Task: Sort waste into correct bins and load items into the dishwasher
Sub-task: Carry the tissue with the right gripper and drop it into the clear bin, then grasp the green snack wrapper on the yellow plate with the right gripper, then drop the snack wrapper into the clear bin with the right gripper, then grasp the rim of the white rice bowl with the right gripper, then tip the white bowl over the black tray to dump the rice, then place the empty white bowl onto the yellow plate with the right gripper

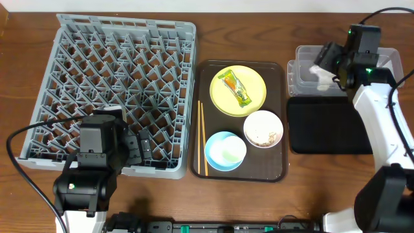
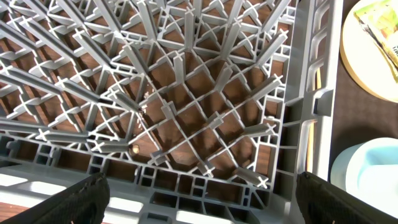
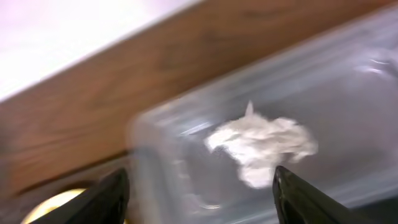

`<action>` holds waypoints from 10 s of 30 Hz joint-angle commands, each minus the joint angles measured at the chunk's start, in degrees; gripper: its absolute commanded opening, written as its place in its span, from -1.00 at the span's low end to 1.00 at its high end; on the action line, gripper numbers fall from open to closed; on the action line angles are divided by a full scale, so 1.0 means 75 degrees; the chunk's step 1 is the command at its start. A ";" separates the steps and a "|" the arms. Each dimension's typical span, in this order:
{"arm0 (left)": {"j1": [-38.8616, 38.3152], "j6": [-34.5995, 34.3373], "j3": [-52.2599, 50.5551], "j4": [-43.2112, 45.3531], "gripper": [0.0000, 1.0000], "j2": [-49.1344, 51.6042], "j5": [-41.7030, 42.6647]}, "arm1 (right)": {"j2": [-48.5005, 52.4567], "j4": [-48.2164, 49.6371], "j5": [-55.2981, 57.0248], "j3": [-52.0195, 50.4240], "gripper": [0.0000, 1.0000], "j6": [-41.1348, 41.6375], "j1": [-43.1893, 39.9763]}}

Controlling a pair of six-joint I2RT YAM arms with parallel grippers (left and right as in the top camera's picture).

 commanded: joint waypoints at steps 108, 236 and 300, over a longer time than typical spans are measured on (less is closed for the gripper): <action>-0.0023 -0.0012 0.0163 -0.0085 0.92 -0.0006 -0.0064 | -0.1346 -0.4470 -0.2326 -0.1212 0.21 -0.3430 0.2433; -0.0023 -0.0012 0.0163 -0.0108 0.92 -0.0006 -0.0064 | 0.0743 0.0338 -1.2030 -0.3410 -0.98 -0.1285 -0.6525; -0.0023 -0.0015 0.0163 -0.0114 0.92 -0.0006 -0.0061 | 0.0443 0.4162 -0.1338 -0.3407 -0.98 -0.4587 0.3955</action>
